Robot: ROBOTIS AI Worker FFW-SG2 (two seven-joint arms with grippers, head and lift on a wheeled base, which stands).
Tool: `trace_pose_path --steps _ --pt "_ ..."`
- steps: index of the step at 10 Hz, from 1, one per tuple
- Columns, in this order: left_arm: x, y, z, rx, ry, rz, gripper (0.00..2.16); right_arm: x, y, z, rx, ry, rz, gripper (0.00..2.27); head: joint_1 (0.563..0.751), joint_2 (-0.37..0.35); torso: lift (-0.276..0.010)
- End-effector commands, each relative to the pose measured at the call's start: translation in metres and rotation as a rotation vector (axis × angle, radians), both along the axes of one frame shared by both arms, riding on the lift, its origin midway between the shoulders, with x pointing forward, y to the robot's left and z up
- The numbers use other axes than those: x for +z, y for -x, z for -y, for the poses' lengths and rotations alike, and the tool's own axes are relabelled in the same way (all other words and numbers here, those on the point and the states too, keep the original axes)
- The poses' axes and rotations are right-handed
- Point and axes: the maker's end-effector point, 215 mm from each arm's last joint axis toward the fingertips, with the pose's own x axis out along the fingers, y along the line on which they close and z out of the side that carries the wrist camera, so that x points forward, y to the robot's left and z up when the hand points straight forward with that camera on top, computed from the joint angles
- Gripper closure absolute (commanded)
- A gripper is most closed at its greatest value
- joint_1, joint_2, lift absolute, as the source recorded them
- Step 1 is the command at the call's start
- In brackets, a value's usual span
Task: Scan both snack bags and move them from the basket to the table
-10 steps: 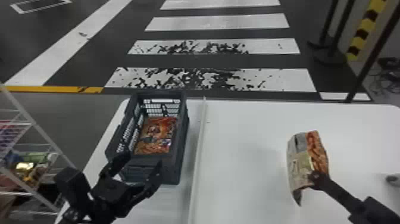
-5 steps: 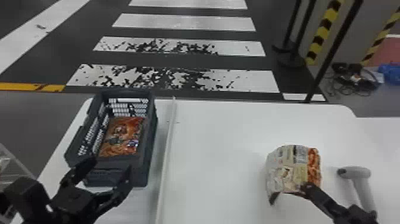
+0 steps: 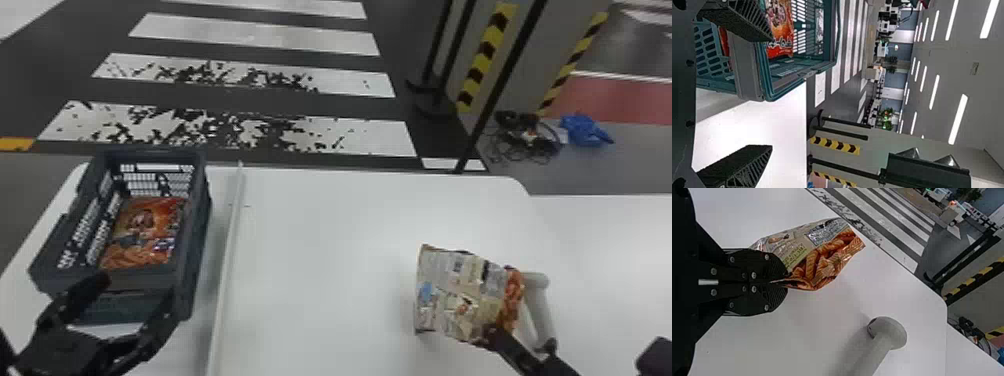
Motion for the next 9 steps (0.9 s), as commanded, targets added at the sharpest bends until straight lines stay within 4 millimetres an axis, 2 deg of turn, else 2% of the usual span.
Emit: trace_pose_path --steps 1,2,4,5,7,8,9 --pt "-0.001 0.002 0.003 -0.005 0.0 -0.001 0.01 -0.006 0.007 -0.003 -0.002 0.01 -0.028 1.69 0.695 -0.162 -0.098" --pt "-0.002 0.003 0.004 -0.008 0.001 -0.005 0.01 -0.009 0.008 -0.001 -0.005 0.029 -0.04 1.14 0.695 -0.17 -0.098" --pt "-0.002 0.003 0.004 -0.013 -0.001 -0.005 0.01 -0.009 0.007 0.005 -0.022 0.043 -0.045 0.39 0.695 -0.177 -0.098" --pt "-0.002 0.003 0.005 -0.017 -0.001 -0.006 0.01 -0.006 0.004 0.009 -0.036 0.047 -0.035 0.27 0.695 -0.18 -0.098" --pt "-0.003 0.003 0.007 -0.019 -0.002 -0.008 0.01 -0.002 -0.002 0.018 -0.062 0.064 -0.031 0.23 0.695 -0.194 -0.098" --pt "-0.003 0.001 0.006 -0.019 -0.003 -0.007 0.01 -0.002 -0.003 0.018 -0.058 0.066 -0.032 0.23 0.695 -0.204 -0.098" --pt "-0.005 -0.001 0.006 -0.017 -0.001 -0.01 0.01 -0.004 -0.003 0.007 -0.035 0.059 -0.038 0.23 0.695 -0.205 -0.098"
